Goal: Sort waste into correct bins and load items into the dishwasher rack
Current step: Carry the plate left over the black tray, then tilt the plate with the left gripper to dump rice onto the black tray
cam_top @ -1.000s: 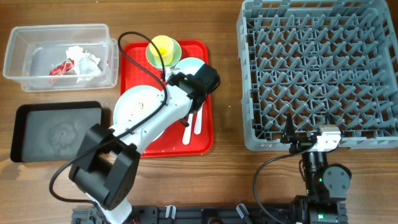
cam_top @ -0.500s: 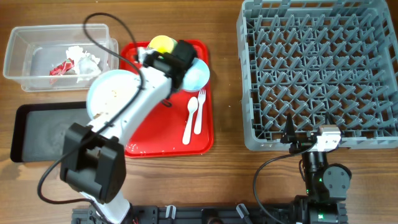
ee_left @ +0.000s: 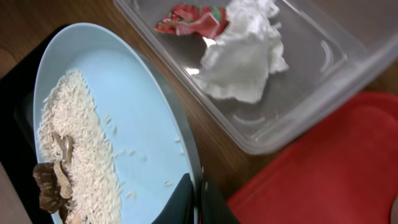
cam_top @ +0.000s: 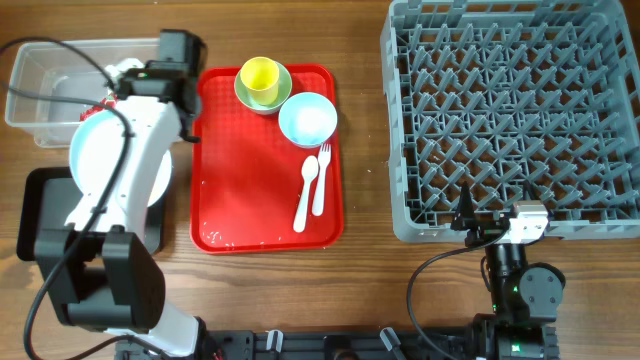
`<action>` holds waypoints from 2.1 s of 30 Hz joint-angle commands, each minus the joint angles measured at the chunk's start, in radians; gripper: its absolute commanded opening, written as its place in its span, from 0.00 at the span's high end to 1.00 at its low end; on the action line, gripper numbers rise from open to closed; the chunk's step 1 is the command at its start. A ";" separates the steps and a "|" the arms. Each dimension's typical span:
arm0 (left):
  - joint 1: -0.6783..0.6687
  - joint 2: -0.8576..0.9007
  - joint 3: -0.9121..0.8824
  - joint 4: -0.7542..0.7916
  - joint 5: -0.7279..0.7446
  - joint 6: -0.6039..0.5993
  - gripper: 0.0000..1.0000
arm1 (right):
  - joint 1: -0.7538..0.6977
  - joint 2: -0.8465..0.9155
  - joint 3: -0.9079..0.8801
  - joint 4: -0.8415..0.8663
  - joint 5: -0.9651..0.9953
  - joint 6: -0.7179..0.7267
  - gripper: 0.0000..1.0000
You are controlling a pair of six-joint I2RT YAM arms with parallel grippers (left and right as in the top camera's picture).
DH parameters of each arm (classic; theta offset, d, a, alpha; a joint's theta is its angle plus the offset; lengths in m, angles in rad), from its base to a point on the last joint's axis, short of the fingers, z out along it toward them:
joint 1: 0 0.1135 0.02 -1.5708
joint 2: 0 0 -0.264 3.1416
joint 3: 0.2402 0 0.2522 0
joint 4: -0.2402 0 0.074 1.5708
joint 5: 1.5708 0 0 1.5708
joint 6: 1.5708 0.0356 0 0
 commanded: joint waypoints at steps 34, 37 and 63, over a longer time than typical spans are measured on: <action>0.864 -0.135 0.016 0.078 1.255 0.294 0.96 | -0.003 -0.006 -0.001 0.002 0.009 0.002 0.00; 0.888 -0.134 0.016 0.041 1.320 0.303 0.96 | -0.003 -0.006 -0.001 0.002 0.009 0.002 0.00; 0.938 -0.126 0.016 -0.038 1.343 0.311 0.96 | -0.003 -0.005 -0.001 0.002 0.009 0.002 0.00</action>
